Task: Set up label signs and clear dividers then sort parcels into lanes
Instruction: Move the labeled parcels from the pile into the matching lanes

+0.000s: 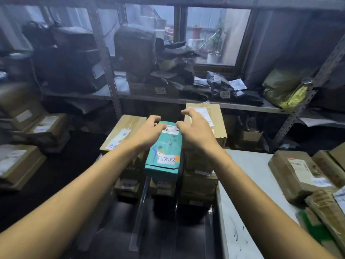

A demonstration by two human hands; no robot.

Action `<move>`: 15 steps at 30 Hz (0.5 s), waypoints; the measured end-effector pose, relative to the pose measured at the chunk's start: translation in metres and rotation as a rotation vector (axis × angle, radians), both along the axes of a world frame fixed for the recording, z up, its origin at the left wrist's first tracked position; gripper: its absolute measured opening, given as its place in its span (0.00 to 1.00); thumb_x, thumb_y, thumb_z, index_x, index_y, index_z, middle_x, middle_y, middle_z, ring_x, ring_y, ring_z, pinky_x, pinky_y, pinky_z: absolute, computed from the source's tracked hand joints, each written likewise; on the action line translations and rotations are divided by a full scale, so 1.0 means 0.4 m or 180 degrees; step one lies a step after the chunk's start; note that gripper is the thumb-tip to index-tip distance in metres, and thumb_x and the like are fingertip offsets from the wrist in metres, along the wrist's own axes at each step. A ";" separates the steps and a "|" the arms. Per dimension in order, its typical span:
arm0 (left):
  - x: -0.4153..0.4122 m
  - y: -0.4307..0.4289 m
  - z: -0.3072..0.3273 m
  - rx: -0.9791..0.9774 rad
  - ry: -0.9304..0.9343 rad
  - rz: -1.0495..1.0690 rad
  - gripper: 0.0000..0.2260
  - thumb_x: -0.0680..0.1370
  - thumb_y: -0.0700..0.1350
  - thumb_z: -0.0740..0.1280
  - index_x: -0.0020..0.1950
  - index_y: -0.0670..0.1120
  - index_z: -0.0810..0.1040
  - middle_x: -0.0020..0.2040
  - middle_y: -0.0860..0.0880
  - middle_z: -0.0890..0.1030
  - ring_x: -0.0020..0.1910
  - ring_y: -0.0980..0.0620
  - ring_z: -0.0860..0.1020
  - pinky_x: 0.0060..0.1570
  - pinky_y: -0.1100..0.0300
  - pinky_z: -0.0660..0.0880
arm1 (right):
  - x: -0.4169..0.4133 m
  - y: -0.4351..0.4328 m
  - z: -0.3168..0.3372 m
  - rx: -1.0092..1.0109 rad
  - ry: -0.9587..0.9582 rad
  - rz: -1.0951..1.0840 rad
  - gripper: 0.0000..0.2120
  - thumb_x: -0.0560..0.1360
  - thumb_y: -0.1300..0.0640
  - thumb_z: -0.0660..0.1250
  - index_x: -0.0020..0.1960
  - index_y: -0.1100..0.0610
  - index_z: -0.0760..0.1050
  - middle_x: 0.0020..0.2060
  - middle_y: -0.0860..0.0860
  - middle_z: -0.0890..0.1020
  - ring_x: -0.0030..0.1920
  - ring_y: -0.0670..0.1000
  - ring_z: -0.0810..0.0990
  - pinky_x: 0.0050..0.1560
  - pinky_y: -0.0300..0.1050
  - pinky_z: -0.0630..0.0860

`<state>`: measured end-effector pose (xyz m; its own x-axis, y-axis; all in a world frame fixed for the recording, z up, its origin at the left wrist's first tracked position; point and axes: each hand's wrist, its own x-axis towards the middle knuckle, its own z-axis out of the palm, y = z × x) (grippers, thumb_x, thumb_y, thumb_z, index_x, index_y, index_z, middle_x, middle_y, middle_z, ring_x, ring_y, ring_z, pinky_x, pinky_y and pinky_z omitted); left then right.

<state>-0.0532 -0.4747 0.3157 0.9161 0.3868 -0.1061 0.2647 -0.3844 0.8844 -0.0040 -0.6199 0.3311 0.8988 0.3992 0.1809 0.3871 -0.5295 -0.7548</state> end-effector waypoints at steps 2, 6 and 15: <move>-0.057 0.034 0.010 0.0070 -0.0135 0.0102 0.19 0.82 0.48 0.59 0.73 0.48 0.65 0.64 0.48 0.74 0.52 0.57 0.76 0.49 0.58 0.74 | -0.041 0.047 0.000 0.0023 0.0009 0.0308 0.20 0.79 0.53 0.64 0.70 0.55 0.70 0.68 0.52 0.75 0.68 0.52 0.73 0.64 0.47 0.71; -0.198 0.137 0.029 0.0357 -0.0187 0.0239 0.15 0.82 0.49 0.59 0.68 0.53 0.68 0.63 0.52 0.74 0.60 0.53 0.73 0.60 0.51 0.73 | -0.137 0.184 0.007 0.0007 0.0011 0.0948 0.18 0.79 0.52 0.63 0.68 0.54 0.72 0.65 0.51 0.78 0.62 0.52 0.77 0.60 0.45 0.73; -0.488 0.437 -0.025 -0.0440 -0.0331 0.1039 0.09 0.83 0.45 0.58 0.60 0.54 0.75 0.56 0.50 0.77 0.53 0.51 0.77 0.56 0.49 0.77 | -0.347 0.519 -0.012 0.0022 0.0253 0.1510 0.18 0.78 0.53 0.64 0.68 0.53 0.73 0.63 0.51 0.80 0.62 0.50 0.78 0.61 0.44 0.73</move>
<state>-0.2483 -0.2998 0.3058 0.7555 0.6489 -0.0905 0.2595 -0.1695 0.9507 -0.1427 -0.4125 0.3262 0.6290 0.7676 0.1231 0.5258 -0.3034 -0.7947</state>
